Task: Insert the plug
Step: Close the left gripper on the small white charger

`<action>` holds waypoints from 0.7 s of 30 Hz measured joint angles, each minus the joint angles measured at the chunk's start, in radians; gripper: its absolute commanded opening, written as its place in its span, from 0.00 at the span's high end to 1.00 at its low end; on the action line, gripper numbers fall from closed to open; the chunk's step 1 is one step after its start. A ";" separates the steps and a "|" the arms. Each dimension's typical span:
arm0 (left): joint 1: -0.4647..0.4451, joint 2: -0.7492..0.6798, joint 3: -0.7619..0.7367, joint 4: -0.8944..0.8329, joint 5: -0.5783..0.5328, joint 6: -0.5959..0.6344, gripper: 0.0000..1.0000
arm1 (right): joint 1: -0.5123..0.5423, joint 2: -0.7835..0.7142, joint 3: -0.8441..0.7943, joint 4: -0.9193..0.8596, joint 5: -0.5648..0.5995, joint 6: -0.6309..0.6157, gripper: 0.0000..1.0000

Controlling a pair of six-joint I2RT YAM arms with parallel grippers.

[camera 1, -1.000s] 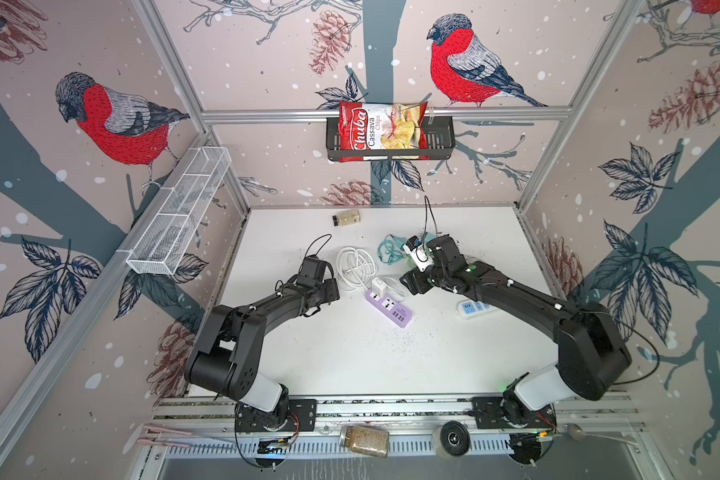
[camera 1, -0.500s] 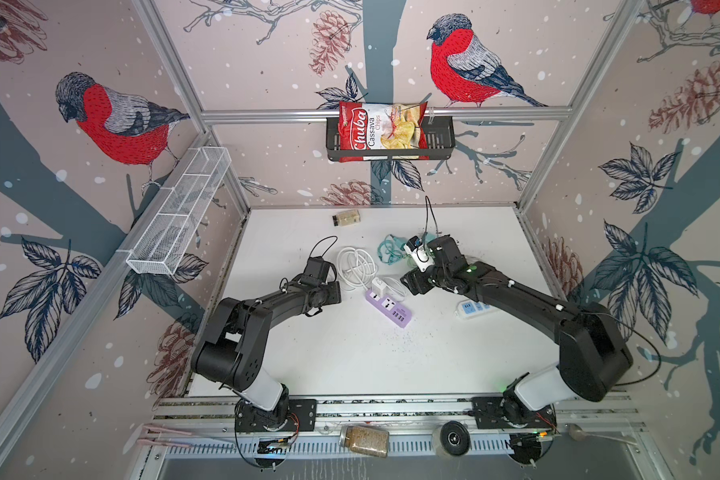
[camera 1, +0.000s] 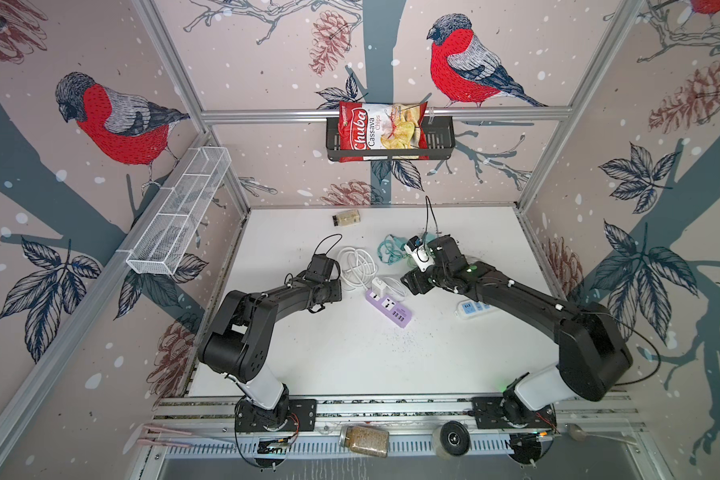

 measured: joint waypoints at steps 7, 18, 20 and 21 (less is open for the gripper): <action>-0.004 -0.008 0.000 -0.025 0.001 0.000 0.36 | -0.004 0.004 0.000 0.001 0.000 0.000 0.23; -0.005 0.005 -0.002 -0.010 -0.025 -0.006 0.36 | -0.004 0.004 -0.002 0.000 -0.001 0.000 0.22; -0.005 0.004 -0.003 -0.010 -0.026 -0.006 0.35 | -0.004 0.004 -0.002 0.000 -0.001 0.000 0.22; -0.005 0.002 -0.005 -0.009 -0.026 -0.006 0.35 | -0.004 0.004 -0.002 0.000 -0.001 0.000 0.22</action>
